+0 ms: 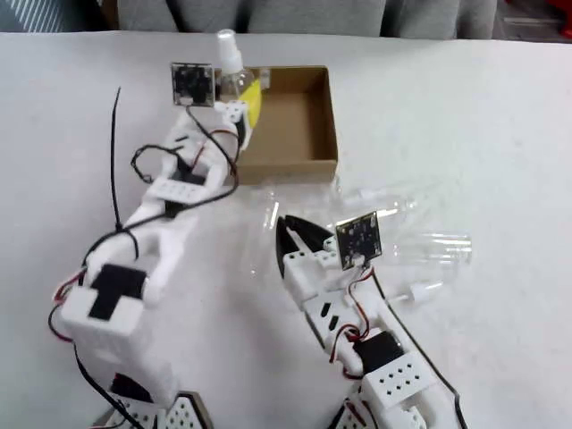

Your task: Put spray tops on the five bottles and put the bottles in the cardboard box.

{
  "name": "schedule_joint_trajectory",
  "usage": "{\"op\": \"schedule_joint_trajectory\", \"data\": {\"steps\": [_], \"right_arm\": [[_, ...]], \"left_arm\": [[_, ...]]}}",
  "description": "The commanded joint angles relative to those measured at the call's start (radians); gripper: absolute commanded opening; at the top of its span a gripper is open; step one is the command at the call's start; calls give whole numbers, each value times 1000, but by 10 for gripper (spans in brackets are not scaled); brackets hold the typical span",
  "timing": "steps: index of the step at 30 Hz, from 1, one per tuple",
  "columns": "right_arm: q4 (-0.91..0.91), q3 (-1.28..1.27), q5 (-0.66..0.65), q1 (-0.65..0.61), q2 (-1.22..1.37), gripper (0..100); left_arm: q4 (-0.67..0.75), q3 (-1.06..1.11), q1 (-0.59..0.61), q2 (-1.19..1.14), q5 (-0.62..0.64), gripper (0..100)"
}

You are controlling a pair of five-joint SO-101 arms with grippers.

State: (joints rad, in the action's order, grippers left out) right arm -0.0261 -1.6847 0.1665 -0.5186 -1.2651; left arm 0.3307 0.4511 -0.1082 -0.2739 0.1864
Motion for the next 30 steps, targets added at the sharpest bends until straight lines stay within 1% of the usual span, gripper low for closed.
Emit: {"op": "schedule_joint_trajectory", "data": {"steps": [1,10,17,30], "right_arm": [[1,-6,-11,8,-2,16],[1,-6,-11,8,2,16],[1,-6,-11,8,2,16],[1,-6,-11,8,2,16]], "left_arm": [[32,-161,50,-59,3,24],[34,-358,71,-246,3,24],[37,-457,81,-354,3,24],[35,-546,81,-464,3,24]]}}
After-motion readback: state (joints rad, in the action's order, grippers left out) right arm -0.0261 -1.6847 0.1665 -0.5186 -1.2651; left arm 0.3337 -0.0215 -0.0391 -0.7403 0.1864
